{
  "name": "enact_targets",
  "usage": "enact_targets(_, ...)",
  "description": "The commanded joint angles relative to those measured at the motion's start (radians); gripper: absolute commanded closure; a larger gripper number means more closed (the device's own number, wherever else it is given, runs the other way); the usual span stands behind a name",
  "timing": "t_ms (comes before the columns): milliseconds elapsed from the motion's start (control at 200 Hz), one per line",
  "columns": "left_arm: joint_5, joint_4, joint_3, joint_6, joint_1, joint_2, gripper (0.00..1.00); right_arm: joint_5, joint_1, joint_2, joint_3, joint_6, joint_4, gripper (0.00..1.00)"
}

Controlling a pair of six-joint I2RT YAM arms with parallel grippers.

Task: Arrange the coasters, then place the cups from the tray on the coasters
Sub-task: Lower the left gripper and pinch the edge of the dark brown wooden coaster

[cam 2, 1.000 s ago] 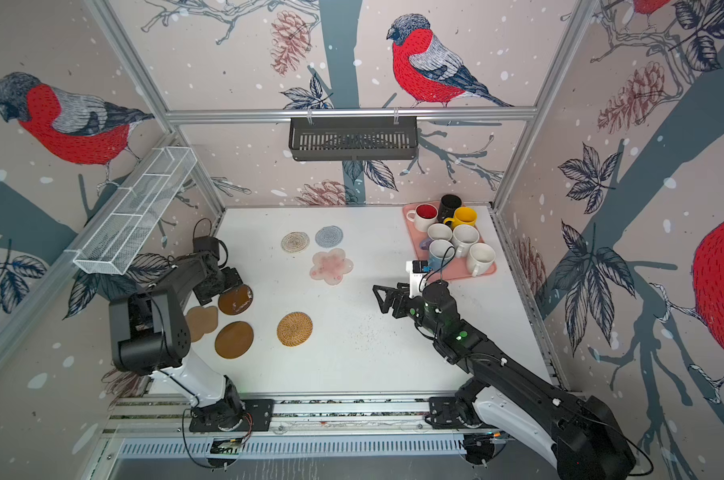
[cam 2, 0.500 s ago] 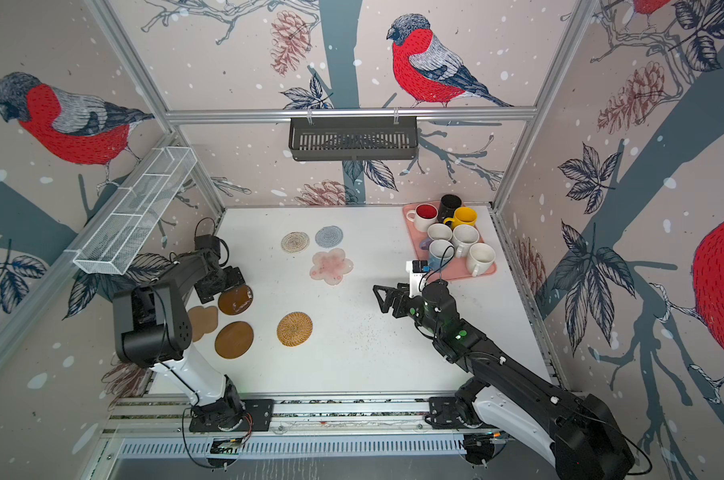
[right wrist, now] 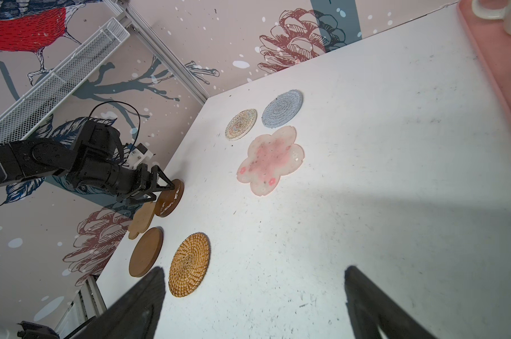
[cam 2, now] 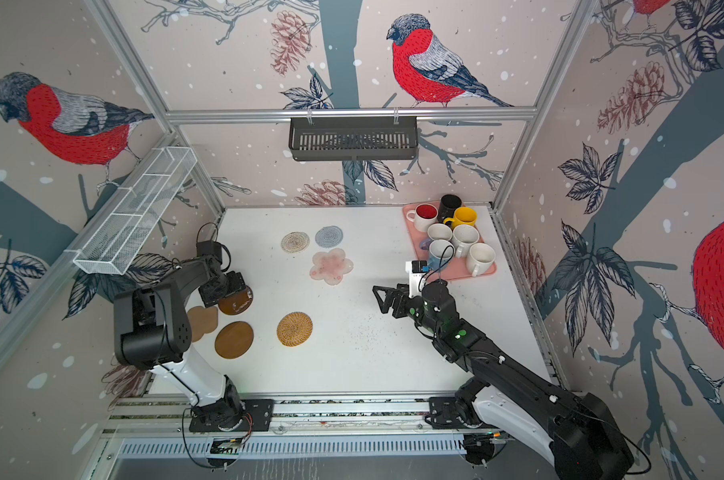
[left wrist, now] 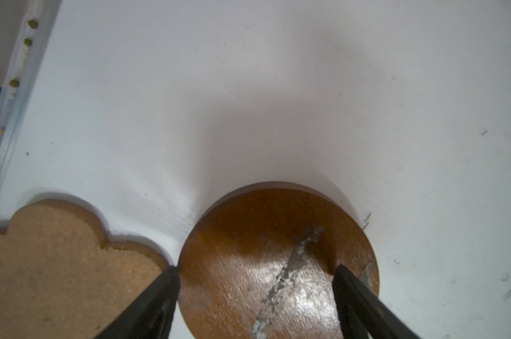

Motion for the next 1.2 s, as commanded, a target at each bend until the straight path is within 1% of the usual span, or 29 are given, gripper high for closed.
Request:
enact_targets(0, -0.019, 0.004, -0.012, 0.017, 0.002, -0.008, 0.14, -0.009, -0.003, -0.002, 0.0, 0.008, 0.042, 0.05)
enact_targets(95, -0.008, 0.024, -0.034, 0.02, 0.002, -0.008, 0.11, -0.009, -0.003, -0.001, 0.0, 0.008, 0.042, 0.05)
enact_targets(165, 0.014, 0.047, -0.054, 0.022, 0.002, -0.005, 0.11, -0.009, -0.003, 0.001, 0.0, 0.008, 0.044, 0.05)
enact_targets(320, 0.069, 0.072, -0.072, 0.014, -0.001, -0.006, 0.15, -0.01, -0.005, 0.004, 0.0, 0.01, 0.046, 0.05)
enact_targets(540, 0.078, 0.079, -0.076, 0.016, -0.03, -0.01, 0.22, -0.012, -0.006, 0.001, 0.0, 0.01, 0.043, 0.05)
enact_targets(600, 0.058, 0.062, -0.066, 0.023, -0.039, -0.009, 0.21, -0.014, -0.006, 0.001, 0.0, 0.009, 0.043, 0.05)
enact_targets(675, 0.007, 0.032, -0.048, 0.022, -0.039, -0.016, 0.14, -0.014, -0.006, 0.001, 0.0, 0.009, 0.044, 0.05)
enact_targets(735, -0.017, 0.017, -0.048, 0.02, -0.031, -0.037, 0.11, -0.016, -0.006, 0.001, 0.0, 0.012, 0.045, 0.05)
enact_targets(855, -0.035, 0.007, -0.048, 0.01, -0.009, -0.098, 0.1, -0.02, -0.006, 0.004, 0.0, 0.011, 0.047, 0.05)
enact_targets(891, -0.029, 0.01, -0.049, 0.009, -0.003, -0.116, 0.13, -0.021, -0.006, 0.005, 0.0, 0.012, 0.047, 0.05)
enact_targets(926, -0.021, 0.01, -0.022, 0.012, 0.001, -0.132, 0.19, -0.021, -0.006, 0.006, 0.0, 0.011, 0.048, 0.05)
enact_targets(986, -0.023, 0.002, -0.014, 0.013, 0.003, -0.147, 0.33, -0.023, -0.006, 0.006, 0.0, 0.011, 0.048, 0.05)
enact_targets(1036, -0.026, -0.007, -0.011, 0.014, 0.003, -0.151, 0.41, -0.024, -0.006, 0.004, 0.001, 0.012, 0.045, 0.05)
enact_targets(1076, -0.027, -0.012, -0.011, 0.016, 0.003, -0.15, 0.43, -0.024, -0.006, 0.002, 0.001, 0.011, 0.045, 0.05)
enact_targets(1196, -0.048, -0.044, -0.014, 0.005, 0.011, -0.113, 0.46, -0.023, -0.007, -0.002, 0.001, 0.012, 0.042, 0.05)
